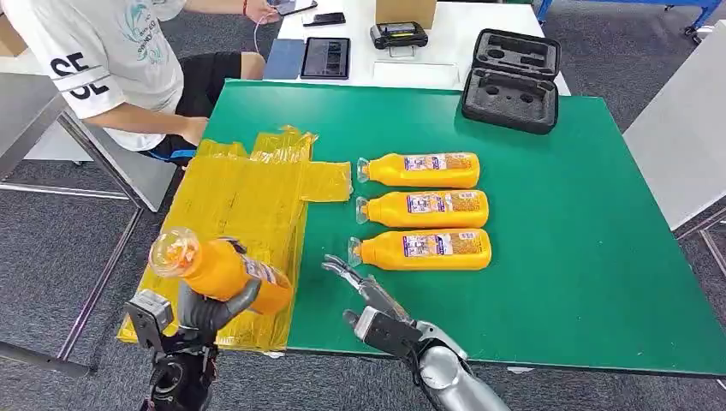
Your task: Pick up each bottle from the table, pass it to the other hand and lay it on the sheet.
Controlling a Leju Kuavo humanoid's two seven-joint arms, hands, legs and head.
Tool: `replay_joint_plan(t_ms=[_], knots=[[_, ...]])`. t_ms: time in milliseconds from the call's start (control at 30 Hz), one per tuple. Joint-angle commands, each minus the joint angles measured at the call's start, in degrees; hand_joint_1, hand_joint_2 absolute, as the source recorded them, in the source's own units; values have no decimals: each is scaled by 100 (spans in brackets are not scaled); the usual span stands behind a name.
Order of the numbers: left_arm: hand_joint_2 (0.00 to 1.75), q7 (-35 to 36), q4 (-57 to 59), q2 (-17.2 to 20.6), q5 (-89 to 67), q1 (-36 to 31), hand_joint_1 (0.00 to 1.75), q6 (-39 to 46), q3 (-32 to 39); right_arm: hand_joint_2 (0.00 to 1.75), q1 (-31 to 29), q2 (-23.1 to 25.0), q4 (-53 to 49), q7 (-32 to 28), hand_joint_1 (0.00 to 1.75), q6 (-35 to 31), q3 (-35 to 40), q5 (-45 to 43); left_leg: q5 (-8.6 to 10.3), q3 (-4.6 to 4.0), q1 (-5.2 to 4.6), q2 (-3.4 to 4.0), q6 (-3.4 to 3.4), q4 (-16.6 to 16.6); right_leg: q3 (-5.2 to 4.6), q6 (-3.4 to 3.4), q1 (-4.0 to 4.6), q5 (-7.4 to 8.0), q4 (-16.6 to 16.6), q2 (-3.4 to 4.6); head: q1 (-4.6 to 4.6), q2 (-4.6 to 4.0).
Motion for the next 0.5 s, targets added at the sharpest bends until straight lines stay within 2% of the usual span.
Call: replay_joint_plan(t_ms=[33,200,267,300,333,367,400,467,500], knots=[[175,89,-417,295,-424,-381,175,434,617,0,114,-50,-405,55,0,21,-240,77,-8,19,9,-3,-12,1,22,-13,9,-8,-1,-2,0,0],[175,85,-406,278,-447,-359,175,462,593,0,131,-44,-435,69,0,24,-244,92,-14,34,8,1,-13,0,36,-13,8,-14,-2,1,-2,0],[175,72,-404,274,-480,-352,175,510,585,0,136,-41,-436,70,0,22,-256,95,-4,14,4,-2,-9,-1,16,-8,3,-6,-2,-2,0,0],[175,58,-424,341,-816,-353,175,874,530,0,154,4,-449,95,0,32,-343,154,-14,34,9,0,-14,2,37,-14,9,-14,-2,0,-2,0],[175,78,-461,424,-1020,-362,175,992,474,0,154,9,-451,106,0,38,-370,174,-20,47,12,-1,-18,2,50,-18,11,-19,-2,0,0,0],[175,149,-472,541,-1217,-385,175,1000,405,0,153,10,-444,110,0,33,-398,185,-2,11,2,-3,-9,-2,12,-8,1,-5,-1,-3,-2,0],[175,249,-484,653,-1494,-426,175,1037,355,0,156,6,-424,111,0,32,-421,193,-11,30,7,-2,-15,0,32,-15,7,-12,-1,-1,0,0],[175,667,-390,983,-2594,-666,175,1218,119,0,152,28,-348,93,0,25,-501,211,0,7,3,-7,-10,-2,9,-8,3,-3,-2,-7,-2,0],[175,929,-233,1267,-3013,-953,175,1109,-77,0,90,58,-296,69,0,42,-535,216,-7,26,9,-11,-17,1,29,-17,10,-12,0,-11,0,0]])
